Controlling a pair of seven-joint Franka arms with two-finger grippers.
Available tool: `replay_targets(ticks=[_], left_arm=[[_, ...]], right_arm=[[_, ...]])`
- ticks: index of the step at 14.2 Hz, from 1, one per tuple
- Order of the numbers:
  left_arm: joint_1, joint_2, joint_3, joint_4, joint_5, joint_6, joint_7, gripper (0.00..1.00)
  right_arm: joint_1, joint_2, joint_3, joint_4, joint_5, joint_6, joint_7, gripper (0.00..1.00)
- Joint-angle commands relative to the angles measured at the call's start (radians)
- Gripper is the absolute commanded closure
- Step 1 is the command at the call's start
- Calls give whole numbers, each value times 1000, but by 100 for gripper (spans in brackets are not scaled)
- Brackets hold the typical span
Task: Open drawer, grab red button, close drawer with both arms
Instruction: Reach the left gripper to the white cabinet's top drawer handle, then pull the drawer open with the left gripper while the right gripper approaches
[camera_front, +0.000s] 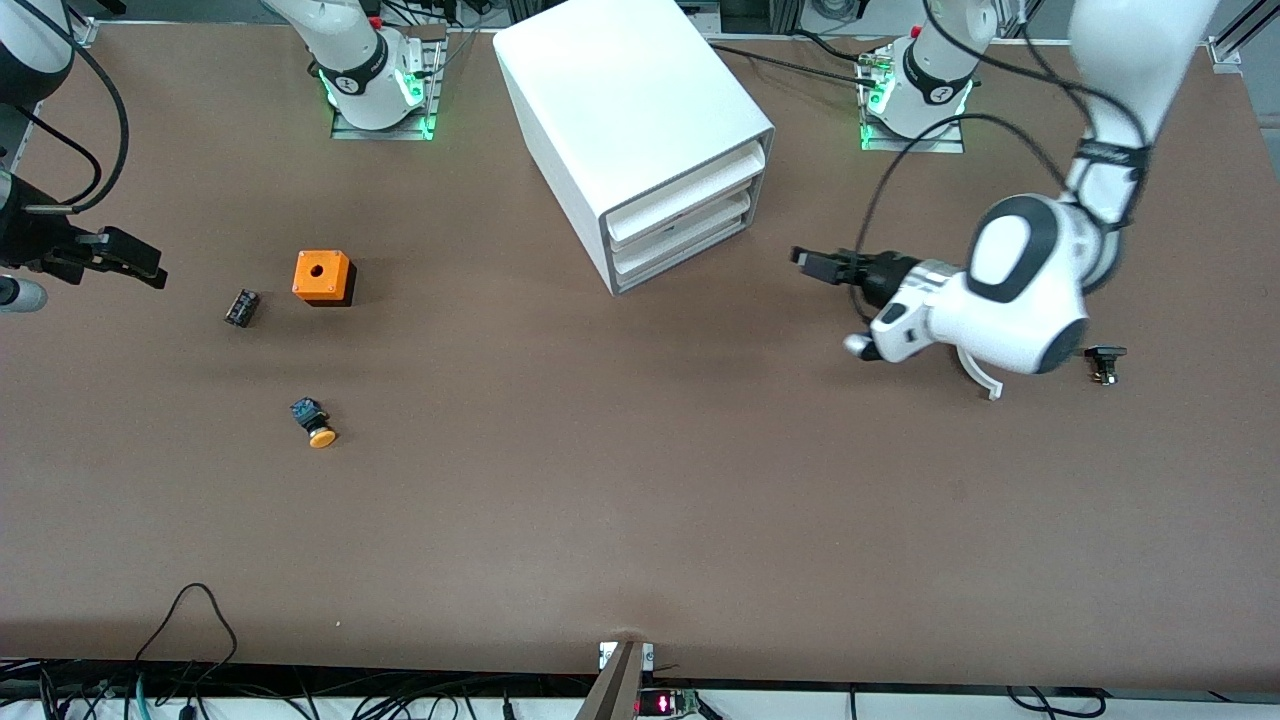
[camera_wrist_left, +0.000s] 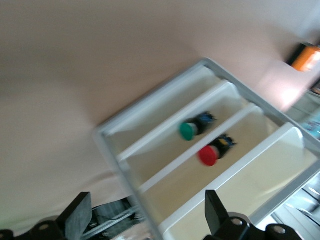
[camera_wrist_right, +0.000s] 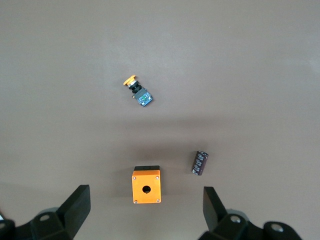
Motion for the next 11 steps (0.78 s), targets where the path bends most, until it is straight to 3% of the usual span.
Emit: replay_targets(ticks=[1,4,11], left_arm=[[-58,13,-18,-86,-123,87,145,0],[-83,23,-69,-155,-157,192,242,0],[-89,24,-138,-234,-161,259,323,1]], right_arm=[[4,-7,5,-7,20,0,-11,0],[4,-3,5,-7,34,2,-13,0],[47,28,10,0,84,18,-1,0]])
